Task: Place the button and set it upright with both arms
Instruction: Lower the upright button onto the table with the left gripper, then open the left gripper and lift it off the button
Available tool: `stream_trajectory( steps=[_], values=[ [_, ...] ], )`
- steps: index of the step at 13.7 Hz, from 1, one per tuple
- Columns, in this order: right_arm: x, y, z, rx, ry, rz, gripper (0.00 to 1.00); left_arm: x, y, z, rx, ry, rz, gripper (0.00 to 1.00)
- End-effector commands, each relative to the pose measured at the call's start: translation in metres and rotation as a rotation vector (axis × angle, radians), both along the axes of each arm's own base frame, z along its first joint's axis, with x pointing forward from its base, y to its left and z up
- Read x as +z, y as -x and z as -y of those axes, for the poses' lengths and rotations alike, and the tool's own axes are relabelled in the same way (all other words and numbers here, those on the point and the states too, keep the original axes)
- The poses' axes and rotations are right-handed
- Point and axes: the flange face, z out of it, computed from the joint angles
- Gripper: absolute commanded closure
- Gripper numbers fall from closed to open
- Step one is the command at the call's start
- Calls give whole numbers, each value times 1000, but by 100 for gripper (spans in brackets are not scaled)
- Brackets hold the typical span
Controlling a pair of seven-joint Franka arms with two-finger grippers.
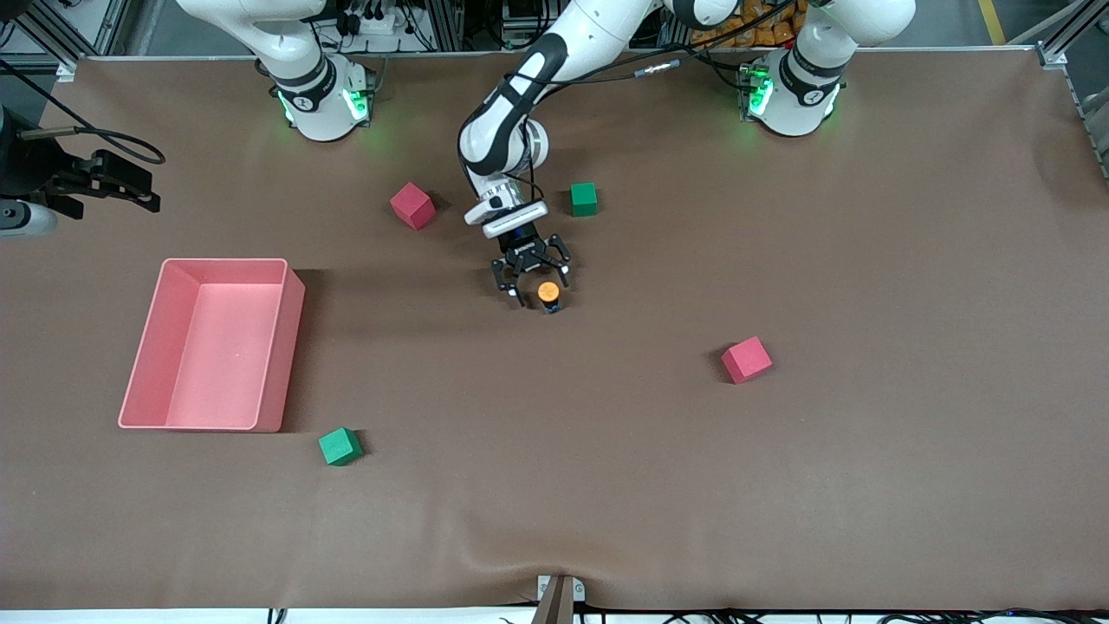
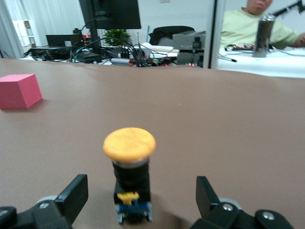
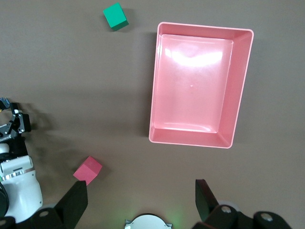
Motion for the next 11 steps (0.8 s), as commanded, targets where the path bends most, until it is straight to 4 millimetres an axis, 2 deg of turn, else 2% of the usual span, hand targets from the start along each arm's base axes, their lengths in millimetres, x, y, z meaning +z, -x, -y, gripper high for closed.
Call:
stream_trajectory(
  steps=[1,5,8,11],
  values=[
    [6,3,0,-4,-6,-1,0,41,15,18,-20,-3,-45,0],
    [7,3,-1,-4,-6,1,0,89,20,21,21,-62,-146,0],
    [6,3,-1,-2,-6,-1,0,142,19,27,32,-37,-265,0],
    [7,3,-2,-1,-6,1,0,215,-18,12,71,27,-392,0]
  ],
)
